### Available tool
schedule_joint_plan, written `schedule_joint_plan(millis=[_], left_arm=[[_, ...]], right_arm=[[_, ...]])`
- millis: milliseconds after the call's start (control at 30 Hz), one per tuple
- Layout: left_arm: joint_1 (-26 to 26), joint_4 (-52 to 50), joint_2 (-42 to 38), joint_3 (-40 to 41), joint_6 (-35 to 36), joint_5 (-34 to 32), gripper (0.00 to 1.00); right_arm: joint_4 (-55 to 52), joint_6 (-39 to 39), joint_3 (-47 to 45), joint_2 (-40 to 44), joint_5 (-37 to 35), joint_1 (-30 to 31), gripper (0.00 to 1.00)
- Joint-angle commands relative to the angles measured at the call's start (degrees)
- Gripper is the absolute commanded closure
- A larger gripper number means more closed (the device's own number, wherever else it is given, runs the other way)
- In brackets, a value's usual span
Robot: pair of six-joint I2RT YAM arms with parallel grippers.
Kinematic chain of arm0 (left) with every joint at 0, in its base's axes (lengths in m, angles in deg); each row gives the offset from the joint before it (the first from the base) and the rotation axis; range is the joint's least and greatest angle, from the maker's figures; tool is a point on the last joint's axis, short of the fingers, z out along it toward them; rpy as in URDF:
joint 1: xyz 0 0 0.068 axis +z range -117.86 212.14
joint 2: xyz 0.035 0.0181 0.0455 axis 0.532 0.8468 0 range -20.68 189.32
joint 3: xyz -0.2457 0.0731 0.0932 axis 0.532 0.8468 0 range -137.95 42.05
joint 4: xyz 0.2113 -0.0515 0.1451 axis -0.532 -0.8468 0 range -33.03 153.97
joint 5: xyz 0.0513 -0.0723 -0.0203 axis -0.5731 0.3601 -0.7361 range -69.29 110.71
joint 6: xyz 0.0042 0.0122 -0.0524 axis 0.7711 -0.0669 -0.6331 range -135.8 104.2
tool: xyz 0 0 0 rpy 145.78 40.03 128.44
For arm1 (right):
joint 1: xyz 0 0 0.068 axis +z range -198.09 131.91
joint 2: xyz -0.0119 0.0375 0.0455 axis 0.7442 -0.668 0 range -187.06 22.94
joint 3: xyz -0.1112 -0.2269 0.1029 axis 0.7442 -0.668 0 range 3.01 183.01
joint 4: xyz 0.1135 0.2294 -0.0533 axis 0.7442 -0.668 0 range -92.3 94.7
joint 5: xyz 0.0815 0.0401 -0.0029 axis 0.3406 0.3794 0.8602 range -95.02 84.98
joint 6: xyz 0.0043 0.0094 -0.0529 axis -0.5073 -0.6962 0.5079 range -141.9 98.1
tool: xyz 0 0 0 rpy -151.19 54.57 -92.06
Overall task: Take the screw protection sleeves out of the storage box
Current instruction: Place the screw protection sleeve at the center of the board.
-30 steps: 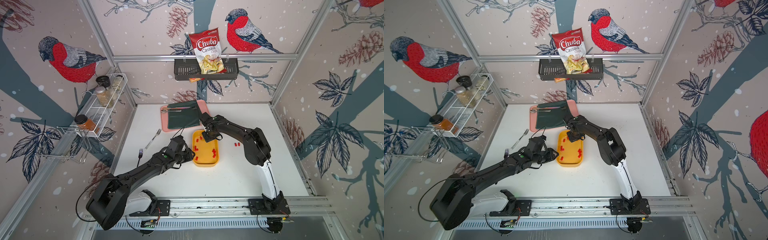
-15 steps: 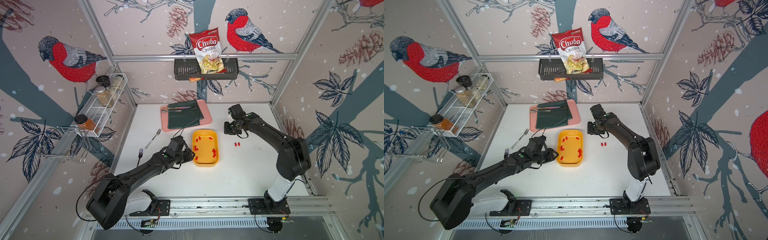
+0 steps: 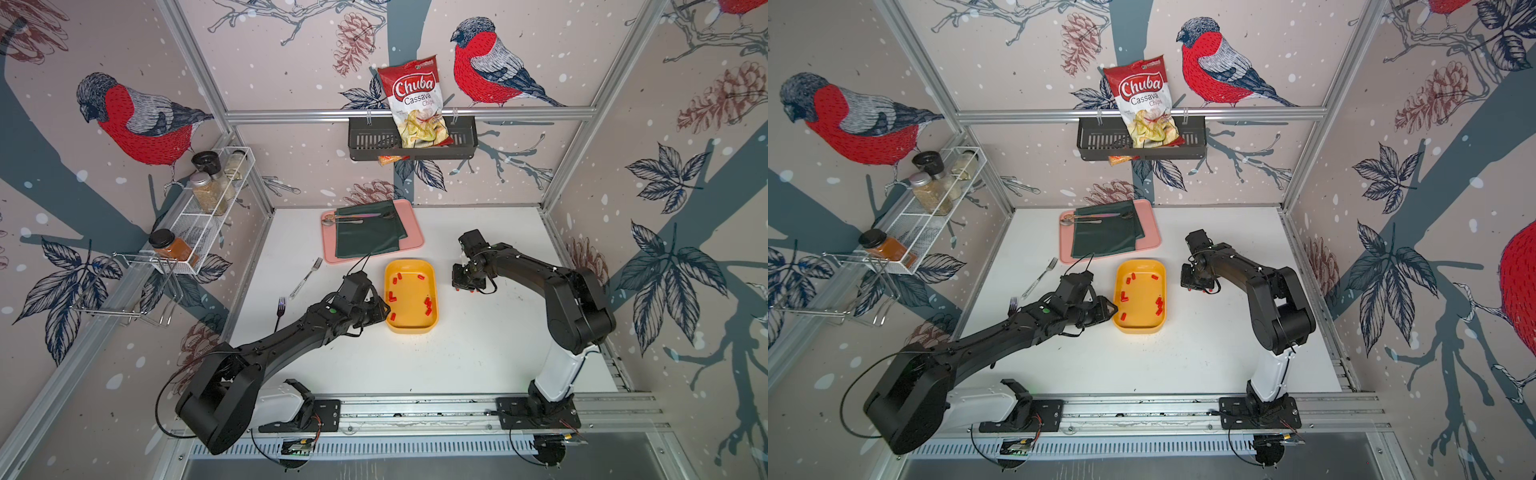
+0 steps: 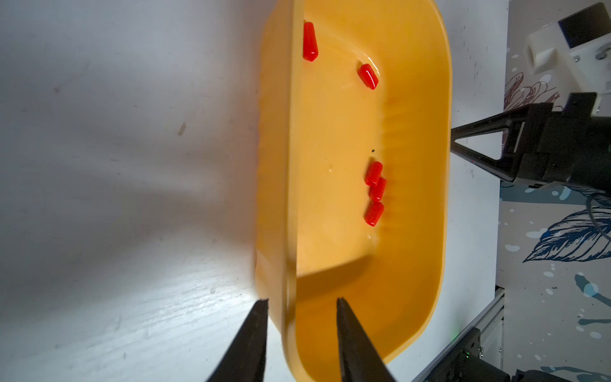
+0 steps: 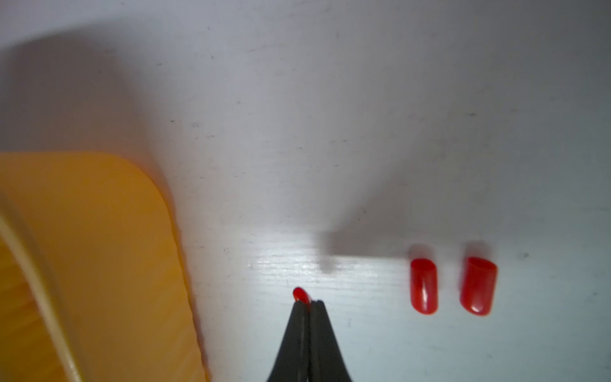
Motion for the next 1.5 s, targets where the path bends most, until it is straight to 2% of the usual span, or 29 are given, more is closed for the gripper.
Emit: schedule_joint_plan(millis=[0, 600, 1467], left_arm=[[-0.1, 0.3, 0.1, -0.5, -0.3, -0.3, 0.63], [-0.1, 0.6, 1.3, -1.1, 0.3, 0.0, 0.63], [0.0, 1.1, 2.9, -1.7, 1.0, 0.3, 0.63]], right_arm=[[0.9, 1.0, -0.8, -0.6, -1.0, 0.0, 1.0], [2.4, 0.4, -0.8, -0.7, -3.5, -1.7, 1.0], [1.3, -1.1, -3.4, -0.1, -2.9, -2.1, 0.99]])
